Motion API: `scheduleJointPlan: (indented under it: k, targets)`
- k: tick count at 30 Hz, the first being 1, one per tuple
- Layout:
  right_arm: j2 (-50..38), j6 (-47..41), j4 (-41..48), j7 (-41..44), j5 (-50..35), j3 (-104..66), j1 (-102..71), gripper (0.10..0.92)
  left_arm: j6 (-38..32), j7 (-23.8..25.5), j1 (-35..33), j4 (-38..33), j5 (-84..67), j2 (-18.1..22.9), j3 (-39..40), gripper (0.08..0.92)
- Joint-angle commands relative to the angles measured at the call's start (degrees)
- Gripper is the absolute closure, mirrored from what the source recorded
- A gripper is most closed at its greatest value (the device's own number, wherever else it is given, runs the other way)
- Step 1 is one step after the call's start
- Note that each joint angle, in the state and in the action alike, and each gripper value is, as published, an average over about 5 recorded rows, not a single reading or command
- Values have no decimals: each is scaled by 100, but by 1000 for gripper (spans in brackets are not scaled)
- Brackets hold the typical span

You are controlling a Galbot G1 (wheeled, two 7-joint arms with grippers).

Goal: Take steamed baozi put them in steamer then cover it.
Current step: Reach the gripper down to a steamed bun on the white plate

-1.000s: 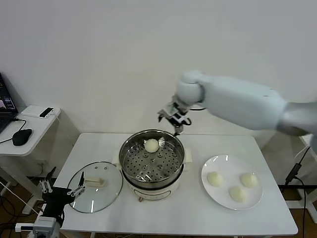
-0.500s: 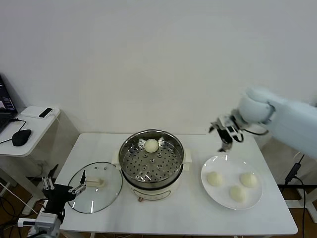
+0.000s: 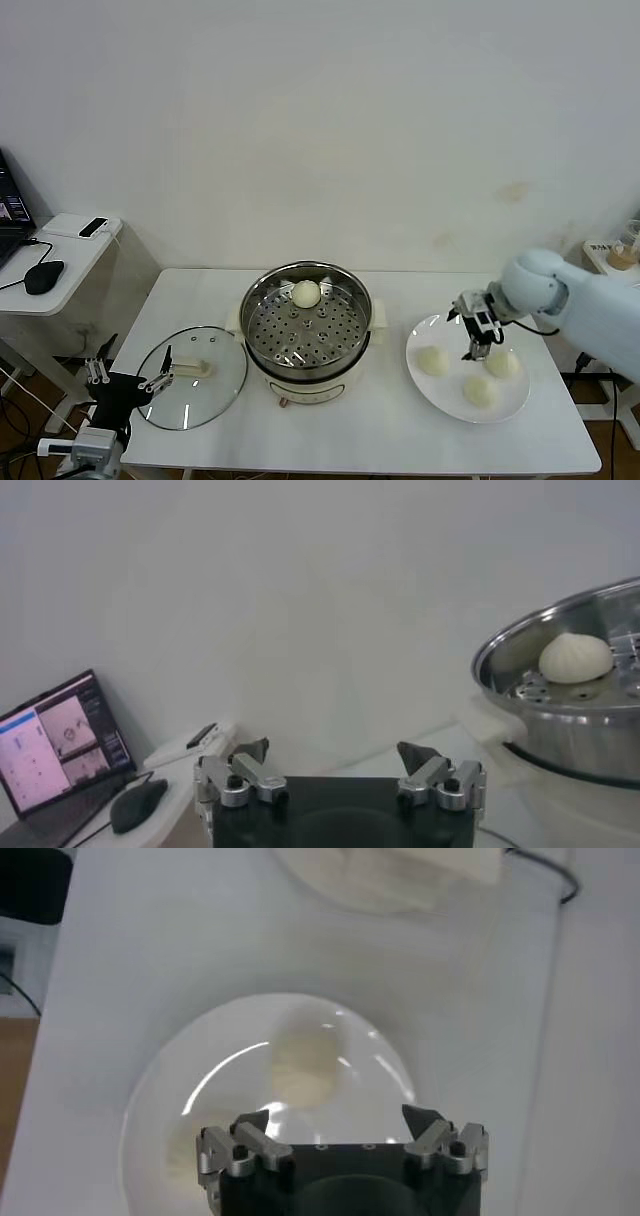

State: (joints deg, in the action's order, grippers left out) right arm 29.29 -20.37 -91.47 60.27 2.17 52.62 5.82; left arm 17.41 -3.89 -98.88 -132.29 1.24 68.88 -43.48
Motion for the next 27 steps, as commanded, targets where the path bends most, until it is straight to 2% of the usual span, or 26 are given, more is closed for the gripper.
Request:
scheduleJointPlan:
  k: [1,13,27]
  targets:
    - [284,-83,371,-66,353,-450,-968,203,8,4,-28,-7,13,12,-16,177]
    - [927,-26,987,-305,488,-739,-1249,203,6,30,-69,-37,61,61,-37,177]
    - [1294,-29,1412,-396,661,-851,-1385,203,17,41,-40,-13,66,88,-23,177]
